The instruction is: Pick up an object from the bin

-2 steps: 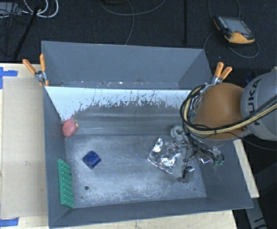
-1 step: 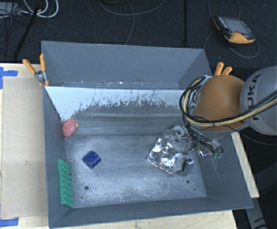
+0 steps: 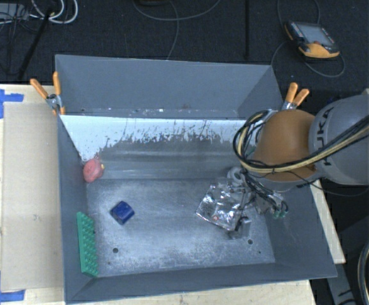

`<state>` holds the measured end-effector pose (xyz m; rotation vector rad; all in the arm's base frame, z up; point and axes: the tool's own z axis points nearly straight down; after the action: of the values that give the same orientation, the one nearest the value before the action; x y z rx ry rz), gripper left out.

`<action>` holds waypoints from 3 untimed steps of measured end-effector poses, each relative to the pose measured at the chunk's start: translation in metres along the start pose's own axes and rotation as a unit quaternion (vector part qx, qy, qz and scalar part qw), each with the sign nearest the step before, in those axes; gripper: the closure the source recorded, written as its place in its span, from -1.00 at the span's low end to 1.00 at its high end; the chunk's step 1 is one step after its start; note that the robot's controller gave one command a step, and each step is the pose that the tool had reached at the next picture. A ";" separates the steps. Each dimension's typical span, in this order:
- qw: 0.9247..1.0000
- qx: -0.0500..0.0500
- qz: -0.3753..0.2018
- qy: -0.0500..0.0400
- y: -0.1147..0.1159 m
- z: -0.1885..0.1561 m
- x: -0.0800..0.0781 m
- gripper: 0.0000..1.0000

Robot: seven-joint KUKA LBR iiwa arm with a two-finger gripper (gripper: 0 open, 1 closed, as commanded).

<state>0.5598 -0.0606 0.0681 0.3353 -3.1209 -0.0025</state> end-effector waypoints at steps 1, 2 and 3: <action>1.000 0.000 -0.001 0.000 0.000 0.000 0.000 -1.00; 1.000 0.000 -0.002 0.000 0.001 0.000 -0.001 1.00; 1.000 0.002 -0.002 -0.005 0.001 -0.080 -0.003 1.00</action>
Offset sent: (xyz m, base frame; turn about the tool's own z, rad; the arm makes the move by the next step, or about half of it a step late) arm 0.0000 0.0000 0.0000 0.0000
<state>0.5625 -0.0593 0.1484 0.3431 -3.1309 0.0025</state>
